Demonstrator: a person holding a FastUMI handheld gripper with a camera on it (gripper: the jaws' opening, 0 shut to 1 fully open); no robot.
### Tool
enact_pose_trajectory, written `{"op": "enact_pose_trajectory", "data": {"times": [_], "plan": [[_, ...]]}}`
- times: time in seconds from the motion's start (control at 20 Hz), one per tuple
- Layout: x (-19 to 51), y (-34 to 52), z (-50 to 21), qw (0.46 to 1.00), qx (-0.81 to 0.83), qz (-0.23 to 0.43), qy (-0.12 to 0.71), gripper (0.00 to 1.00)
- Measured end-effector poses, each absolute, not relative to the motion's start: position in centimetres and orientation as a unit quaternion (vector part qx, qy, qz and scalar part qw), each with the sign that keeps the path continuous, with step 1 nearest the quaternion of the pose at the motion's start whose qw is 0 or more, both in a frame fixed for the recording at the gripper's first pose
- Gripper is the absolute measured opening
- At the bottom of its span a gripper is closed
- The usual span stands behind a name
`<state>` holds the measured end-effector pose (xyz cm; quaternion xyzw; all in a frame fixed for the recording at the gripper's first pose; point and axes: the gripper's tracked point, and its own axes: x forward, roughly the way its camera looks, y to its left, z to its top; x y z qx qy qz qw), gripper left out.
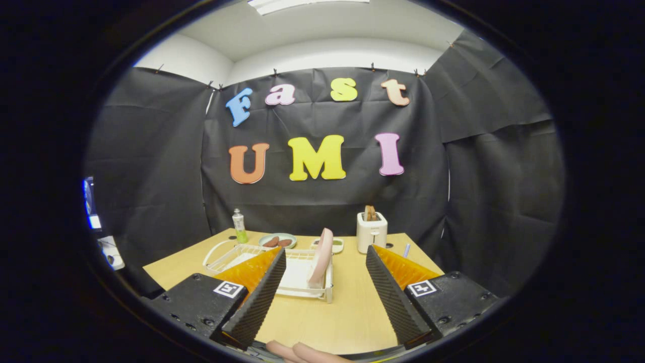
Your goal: Take the plate from the dish rack, then take the spoon from the basket and place it into the plate.
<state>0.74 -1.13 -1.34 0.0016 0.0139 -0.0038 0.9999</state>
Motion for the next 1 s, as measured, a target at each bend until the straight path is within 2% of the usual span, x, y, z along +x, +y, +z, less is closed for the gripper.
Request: {"op": "enact_pose_trajectory", "data": {"times": [0.5,1.0], "plan": [[5.0,-2.5,-2.3,0.998,0.020,-0.018,0.060,1.00],[16.7,-2.6,-1.7,0.976,-0.030,-0.036,0.212,1.00]]}}
